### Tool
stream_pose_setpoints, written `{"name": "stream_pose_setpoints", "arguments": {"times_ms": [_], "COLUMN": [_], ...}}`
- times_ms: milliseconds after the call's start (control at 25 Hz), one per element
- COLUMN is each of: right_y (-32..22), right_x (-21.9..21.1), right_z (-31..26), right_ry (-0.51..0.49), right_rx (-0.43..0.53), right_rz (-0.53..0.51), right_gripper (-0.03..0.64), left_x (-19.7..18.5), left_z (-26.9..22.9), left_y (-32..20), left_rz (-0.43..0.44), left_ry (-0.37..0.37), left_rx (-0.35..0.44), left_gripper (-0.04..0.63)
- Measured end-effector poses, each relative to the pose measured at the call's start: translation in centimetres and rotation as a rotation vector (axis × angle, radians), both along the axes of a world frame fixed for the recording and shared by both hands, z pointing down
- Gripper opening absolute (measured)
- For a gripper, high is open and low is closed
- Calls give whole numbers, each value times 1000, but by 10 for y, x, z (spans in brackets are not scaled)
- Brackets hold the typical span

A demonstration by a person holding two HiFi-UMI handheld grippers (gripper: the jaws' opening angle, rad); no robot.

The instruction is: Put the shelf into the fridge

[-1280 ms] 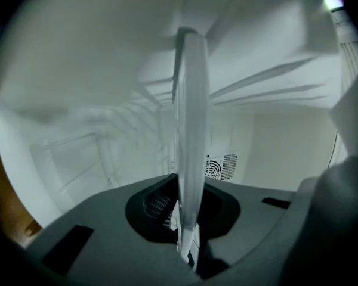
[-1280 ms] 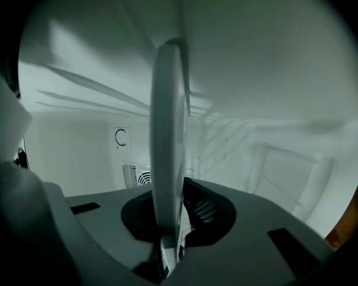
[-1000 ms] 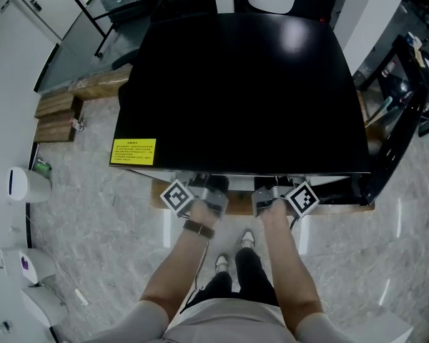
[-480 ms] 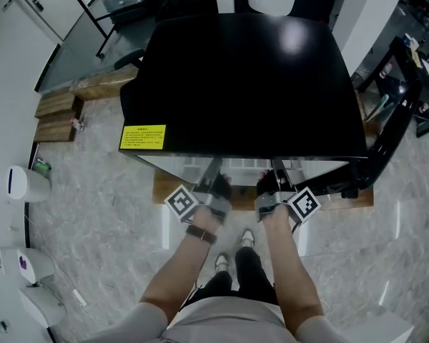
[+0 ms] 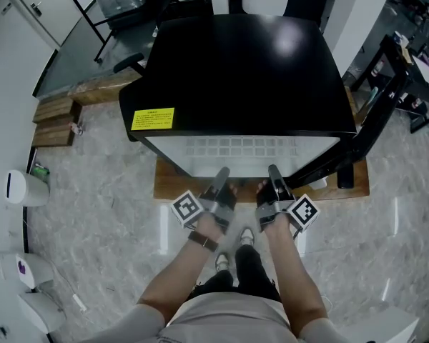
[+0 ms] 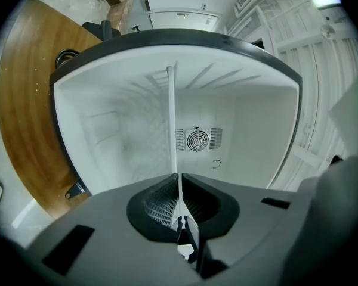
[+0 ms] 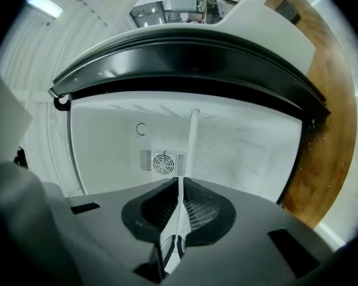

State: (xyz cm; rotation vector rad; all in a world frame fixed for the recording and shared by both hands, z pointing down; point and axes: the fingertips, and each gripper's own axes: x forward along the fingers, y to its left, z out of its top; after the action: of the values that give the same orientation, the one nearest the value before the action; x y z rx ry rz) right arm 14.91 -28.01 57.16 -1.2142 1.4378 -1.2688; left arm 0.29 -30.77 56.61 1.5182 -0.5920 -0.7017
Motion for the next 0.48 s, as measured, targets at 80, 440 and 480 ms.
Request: {"name": "stream_pose_setpoints", "arguments": {"times_ms": [80, 440, 480], "right_y": [12, 78, 85], "right_x": [-8, -50, -54], "right_z": [-8, -54, -58], "right_ry": [10, 15, 11], "right_rx": [6, 44, 49], "right_rz": [-20, -108, -111], "right_gripper": [38, 23, 23], "left_x": [2, -1, -5], "left_z": [-5, -60, -61], "left_y": [13, 88, 95], "left_rz": [30, 128, 129], "left_ry": [-15, -3, -9], "left_rx": [3, 43, 40], "left_gripper": [12, 6, 5]}}
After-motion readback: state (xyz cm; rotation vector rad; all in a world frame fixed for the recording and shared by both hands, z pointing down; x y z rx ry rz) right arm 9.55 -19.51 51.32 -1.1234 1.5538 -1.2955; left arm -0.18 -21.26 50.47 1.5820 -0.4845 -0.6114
